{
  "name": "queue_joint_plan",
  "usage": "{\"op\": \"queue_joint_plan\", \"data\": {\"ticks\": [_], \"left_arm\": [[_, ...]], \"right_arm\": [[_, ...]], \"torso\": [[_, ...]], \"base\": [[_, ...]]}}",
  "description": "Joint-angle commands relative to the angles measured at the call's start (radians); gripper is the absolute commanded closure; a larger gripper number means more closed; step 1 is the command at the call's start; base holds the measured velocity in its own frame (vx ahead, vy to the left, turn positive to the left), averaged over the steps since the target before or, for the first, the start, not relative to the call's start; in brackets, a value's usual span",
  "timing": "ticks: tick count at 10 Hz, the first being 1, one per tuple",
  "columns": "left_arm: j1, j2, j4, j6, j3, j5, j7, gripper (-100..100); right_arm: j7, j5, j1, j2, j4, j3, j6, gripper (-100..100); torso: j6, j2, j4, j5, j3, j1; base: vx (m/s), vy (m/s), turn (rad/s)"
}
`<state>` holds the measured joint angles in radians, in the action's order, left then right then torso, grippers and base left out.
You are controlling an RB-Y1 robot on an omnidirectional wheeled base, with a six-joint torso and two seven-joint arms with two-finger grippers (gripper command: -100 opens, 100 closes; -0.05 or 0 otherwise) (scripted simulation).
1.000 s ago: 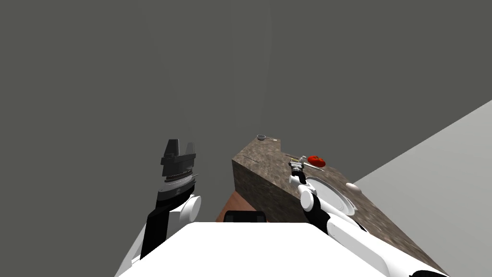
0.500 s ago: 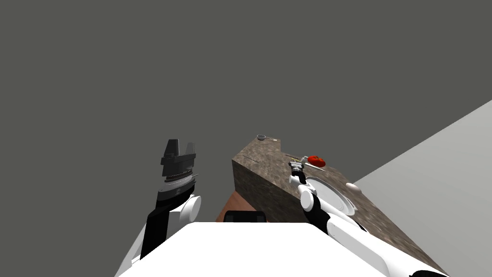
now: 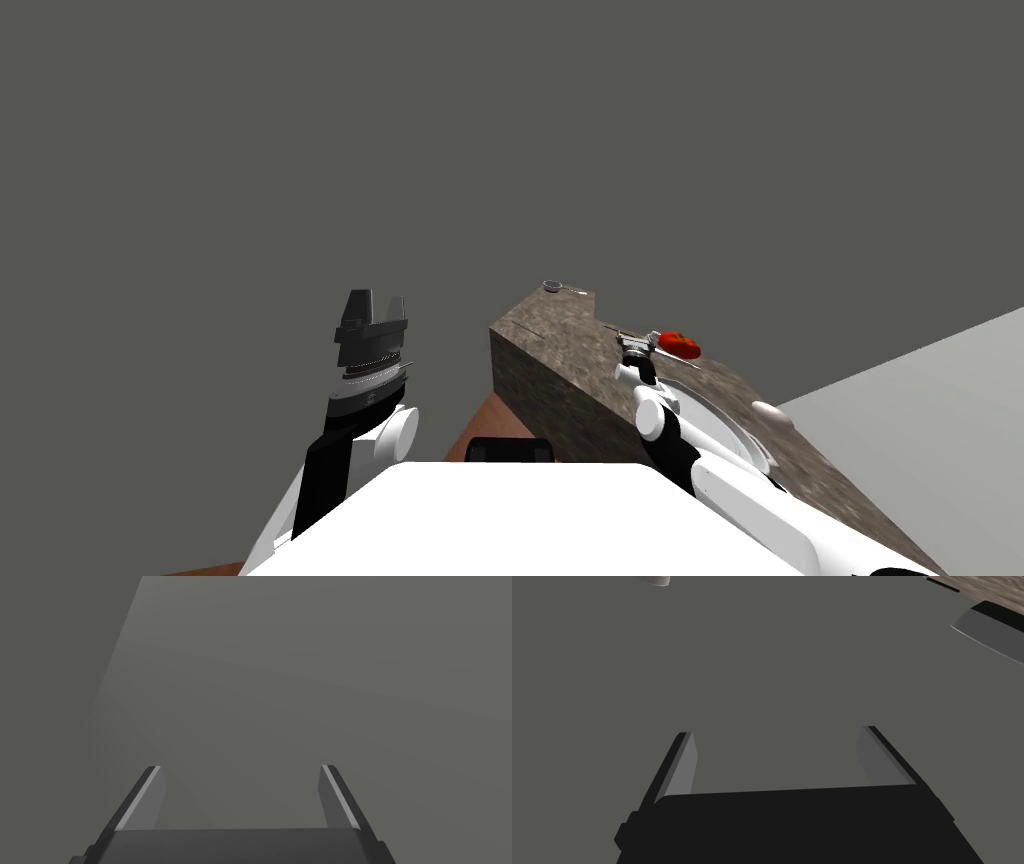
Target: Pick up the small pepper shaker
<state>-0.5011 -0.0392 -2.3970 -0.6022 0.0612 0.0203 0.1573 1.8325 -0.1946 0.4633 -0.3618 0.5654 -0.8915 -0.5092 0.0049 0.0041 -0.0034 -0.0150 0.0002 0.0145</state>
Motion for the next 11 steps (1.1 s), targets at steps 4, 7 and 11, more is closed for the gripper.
{"op": "queue_joint_plan", "data": {"ticks": [4, 7, 11], "left_arm": [[0.0, 0.0, 0.0, 0.0, 0.0, 0.0, 0.0, 0], [0.0, 0.0, 0.0, 0.0, 0.0, 0.0, 0.0, 0], [0.0, 0.0, 0.0, 0.0, 0.0, 0.0, 0.0, 0]], "right_arm": [[0.019, 0.034, 0.009, -0.072, -0.053, -0.06, -0.018, -100], [0.019, 0.034, 0.009, -0.072, -0.005, -0.06, -0.018, -100], [0.028, 0.049, 0.007, -0.095, -0.06, -0.089, -0.019, -100]], "torso": [[-0.001, -0.001, 0.0, 0.0, -0.001, -0.001], [0.001, -0.001, 0.0, 0.0, -0.001, -0.001], [0.0, -0.001, 0.0, 0.0, -0.001, 0.0]], "base": [[-0.044, -0.046, 0.148], [-0.03, -0.037, 0.009], [-0.024, -0.029, 0.109]]}}
